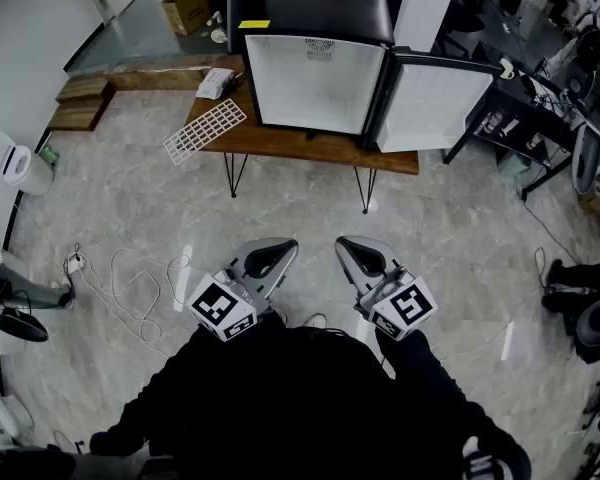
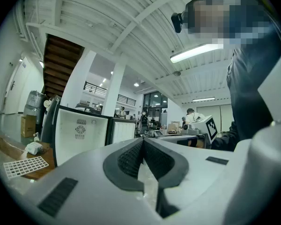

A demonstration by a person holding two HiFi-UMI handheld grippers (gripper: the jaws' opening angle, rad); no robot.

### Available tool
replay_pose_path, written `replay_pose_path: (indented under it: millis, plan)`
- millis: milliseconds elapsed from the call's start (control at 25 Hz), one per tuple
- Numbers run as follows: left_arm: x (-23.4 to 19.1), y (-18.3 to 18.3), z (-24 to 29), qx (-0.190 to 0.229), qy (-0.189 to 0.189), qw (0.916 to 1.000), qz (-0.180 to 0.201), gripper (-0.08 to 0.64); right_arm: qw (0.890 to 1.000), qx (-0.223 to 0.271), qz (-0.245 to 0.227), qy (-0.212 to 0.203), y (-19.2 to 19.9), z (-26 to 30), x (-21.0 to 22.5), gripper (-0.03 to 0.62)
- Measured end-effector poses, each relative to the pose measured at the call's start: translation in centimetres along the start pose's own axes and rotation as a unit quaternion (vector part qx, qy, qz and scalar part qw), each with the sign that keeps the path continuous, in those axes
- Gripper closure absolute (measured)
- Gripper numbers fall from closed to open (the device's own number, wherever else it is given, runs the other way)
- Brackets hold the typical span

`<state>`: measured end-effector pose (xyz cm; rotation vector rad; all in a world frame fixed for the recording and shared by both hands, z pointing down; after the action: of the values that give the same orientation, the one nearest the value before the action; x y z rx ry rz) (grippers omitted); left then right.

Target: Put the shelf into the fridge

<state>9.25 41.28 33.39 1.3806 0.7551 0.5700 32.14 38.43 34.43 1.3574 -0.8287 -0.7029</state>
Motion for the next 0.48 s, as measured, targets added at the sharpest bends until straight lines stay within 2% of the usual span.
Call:
replay_pose_path:
  millis: [240, 480]
  plan:
    - [-1.5, 0.6, -0.4, -0.005, -0.02, 0.9998, -0.004, 0.554, 1.0, -0.012, 0.012, -0.017, 1.1, 2.4, 0.7, 0.586]
    - [-4.8, 0.6, -2.9, -0.016, -0.084, 0.9963, 0.012, 0.554, 0.997, -0.01, 0.039, -0.071, 1.8, 7.8, 0.9, 0.586]
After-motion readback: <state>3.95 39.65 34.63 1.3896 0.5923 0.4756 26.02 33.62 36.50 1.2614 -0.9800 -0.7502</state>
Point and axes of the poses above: the fingertips, and each gripper's own axes: z forward along the fingers, x to its right, y out of its underside, the point moved 10 cm from there along -z, backward along the fingers, and after that the axes turned 1 degree about -z, right-handed, at the moved point
